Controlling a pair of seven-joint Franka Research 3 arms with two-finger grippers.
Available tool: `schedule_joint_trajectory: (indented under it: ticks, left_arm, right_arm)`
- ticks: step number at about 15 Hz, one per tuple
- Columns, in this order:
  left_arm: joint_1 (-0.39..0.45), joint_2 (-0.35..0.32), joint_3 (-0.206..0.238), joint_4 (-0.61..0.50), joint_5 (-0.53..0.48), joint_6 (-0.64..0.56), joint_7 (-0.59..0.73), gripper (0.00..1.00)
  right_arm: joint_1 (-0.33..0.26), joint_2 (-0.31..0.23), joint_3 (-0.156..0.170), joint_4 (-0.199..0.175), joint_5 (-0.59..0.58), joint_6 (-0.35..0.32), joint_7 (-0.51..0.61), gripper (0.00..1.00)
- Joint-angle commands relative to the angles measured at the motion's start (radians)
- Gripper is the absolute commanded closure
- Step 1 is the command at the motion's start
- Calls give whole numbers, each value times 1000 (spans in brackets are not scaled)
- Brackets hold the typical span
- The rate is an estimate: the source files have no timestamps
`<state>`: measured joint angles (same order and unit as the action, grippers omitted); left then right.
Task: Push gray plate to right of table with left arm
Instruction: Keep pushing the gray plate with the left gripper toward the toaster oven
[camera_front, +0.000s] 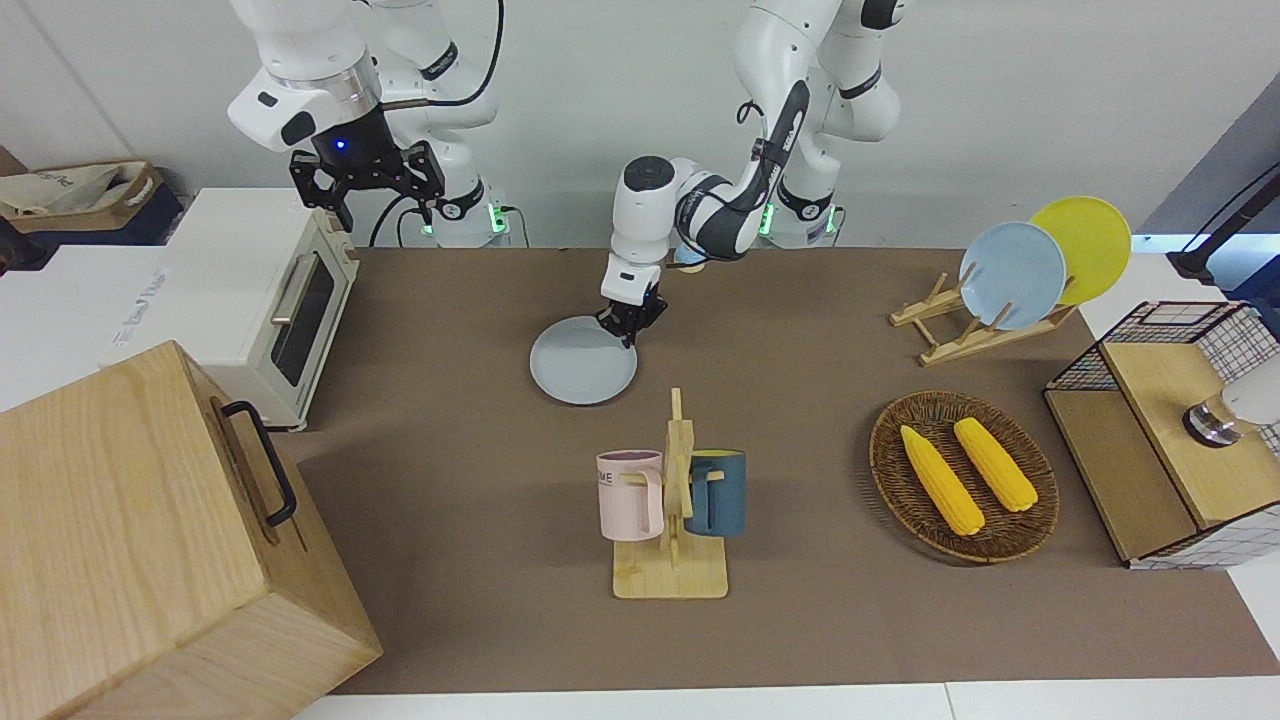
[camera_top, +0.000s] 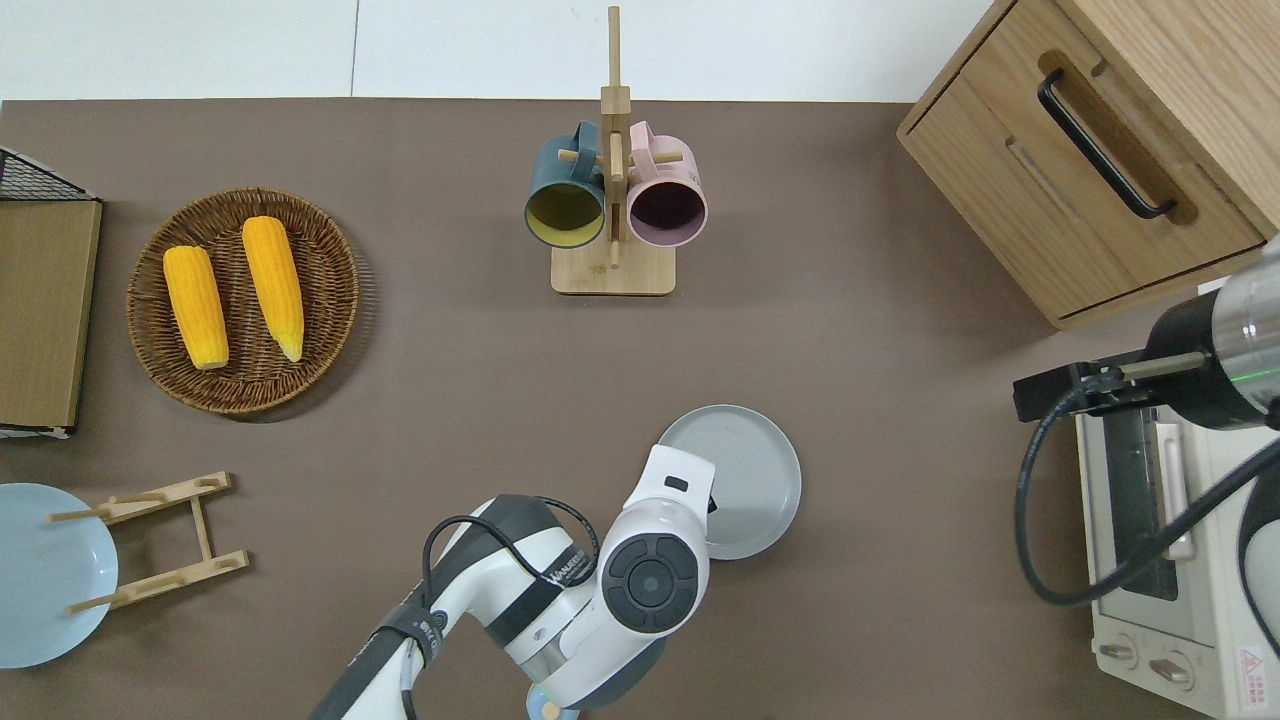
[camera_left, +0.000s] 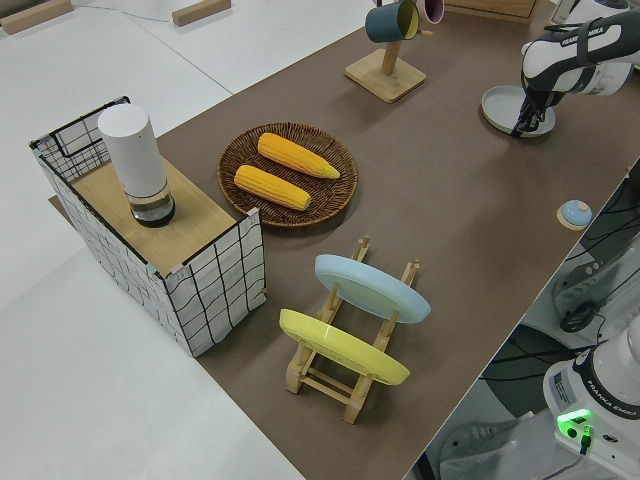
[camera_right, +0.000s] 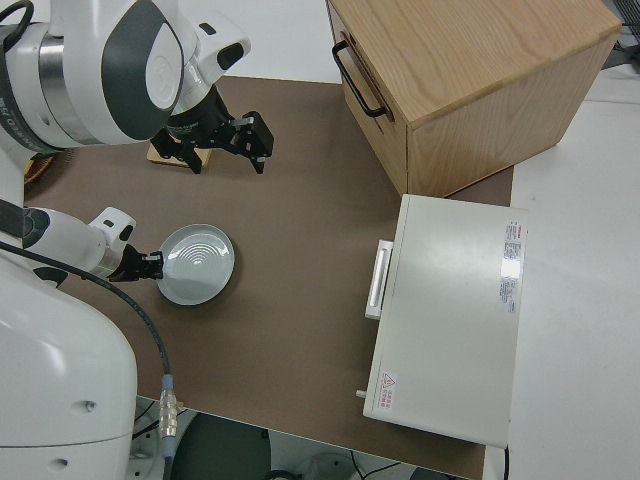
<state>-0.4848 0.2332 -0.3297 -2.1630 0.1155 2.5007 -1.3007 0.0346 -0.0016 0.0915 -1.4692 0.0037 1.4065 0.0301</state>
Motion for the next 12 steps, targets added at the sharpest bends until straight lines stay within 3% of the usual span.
schedule_joint_trajectory:
  ticks: [1, 12]
  left_arm:
    - [-47, 87, 9, 97, 35, -48, -64, 1000]
    - [-118, 182, 11, 227, 92, -72, -202, 1000]
  right_arm:
    - [-12, -6, 5, 1, 10, -12, -3, 17]
    - [-12, -6, 5, 1, 9, -12, -3, 17]
